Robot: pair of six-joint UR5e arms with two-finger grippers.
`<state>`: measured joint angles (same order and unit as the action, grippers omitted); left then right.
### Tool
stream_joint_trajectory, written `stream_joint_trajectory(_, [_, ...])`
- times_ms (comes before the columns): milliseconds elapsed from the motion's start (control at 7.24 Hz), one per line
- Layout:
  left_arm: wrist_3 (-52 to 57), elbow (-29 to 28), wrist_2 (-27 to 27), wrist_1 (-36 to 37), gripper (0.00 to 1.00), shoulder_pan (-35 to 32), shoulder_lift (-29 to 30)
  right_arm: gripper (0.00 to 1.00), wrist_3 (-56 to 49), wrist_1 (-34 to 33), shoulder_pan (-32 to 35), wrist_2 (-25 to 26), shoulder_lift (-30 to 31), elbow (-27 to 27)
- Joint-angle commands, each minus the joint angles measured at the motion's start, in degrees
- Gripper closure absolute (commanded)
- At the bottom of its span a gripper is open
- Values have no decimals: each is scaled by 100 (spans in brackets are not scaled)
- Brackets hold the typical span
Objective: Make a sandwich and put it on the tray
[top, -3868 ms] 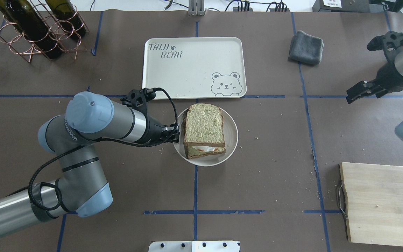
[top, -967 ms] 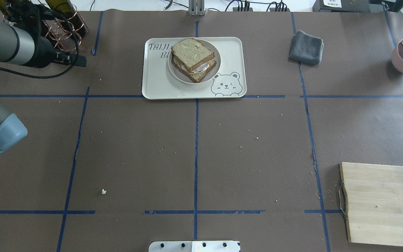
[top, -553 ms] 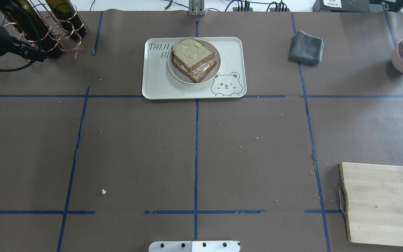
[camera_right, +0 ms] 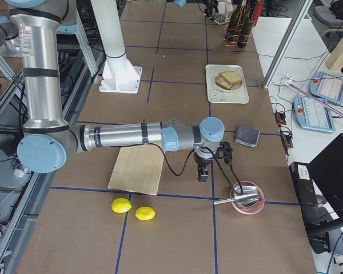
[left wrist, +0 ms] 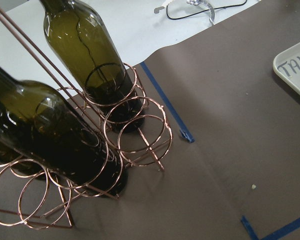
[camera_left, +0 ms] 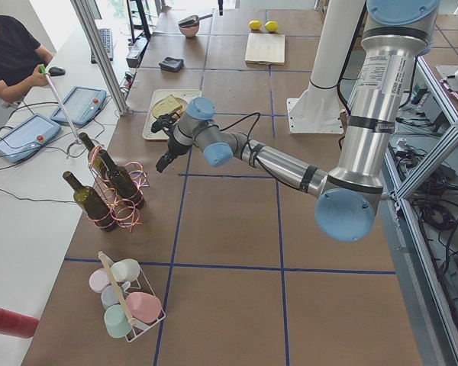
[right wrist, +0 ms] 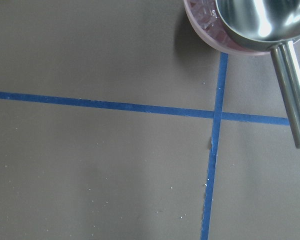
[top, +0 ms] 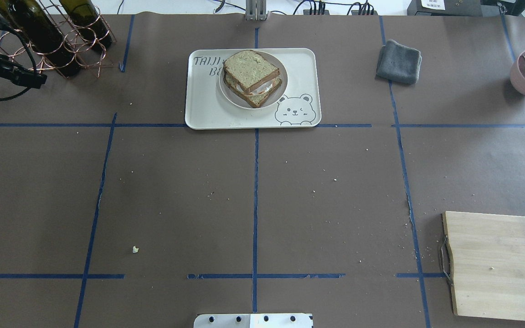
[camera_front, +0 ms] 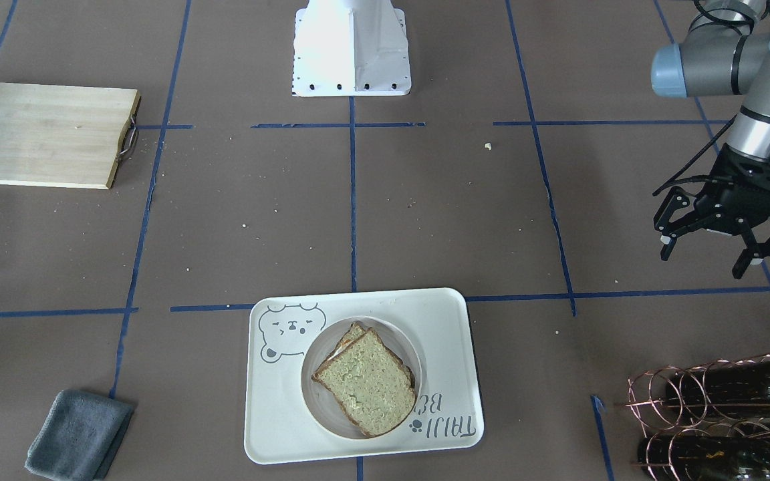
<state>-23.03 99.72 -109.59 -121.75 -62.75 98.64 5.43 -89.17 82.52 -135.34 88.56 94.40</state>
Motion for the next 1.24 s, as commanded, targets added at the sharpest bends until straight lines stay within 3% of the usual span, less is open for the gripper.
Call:
stream_joint_trajectory(0, [732, -58, -700, 395, 0, -665, -458, 0, 11, -4, 19, 7, 21, -9])
stream_joint_trajectory(276, [2070, -67, -1116, 1909, 0, -1482, -417, 0, 29, 5, 36, 7, 13, 8])
stream_joint_trajectory(553, [2654, -232, -1701, 2827, 0, -2072, -407, 0, -59, -4, 36, 7, -66, -44])
stream_joint_trajectory(691, [2698, -451, -2211, 2945, 0, -2249, -442, 0, -68, -4, 36, -36, -58, -44])
stream_joint_trajectory(1105, [3952, -1042, -2295, 3603, 0, -2751, -451, 0, -42, -21, 212, -141, 21, -53])
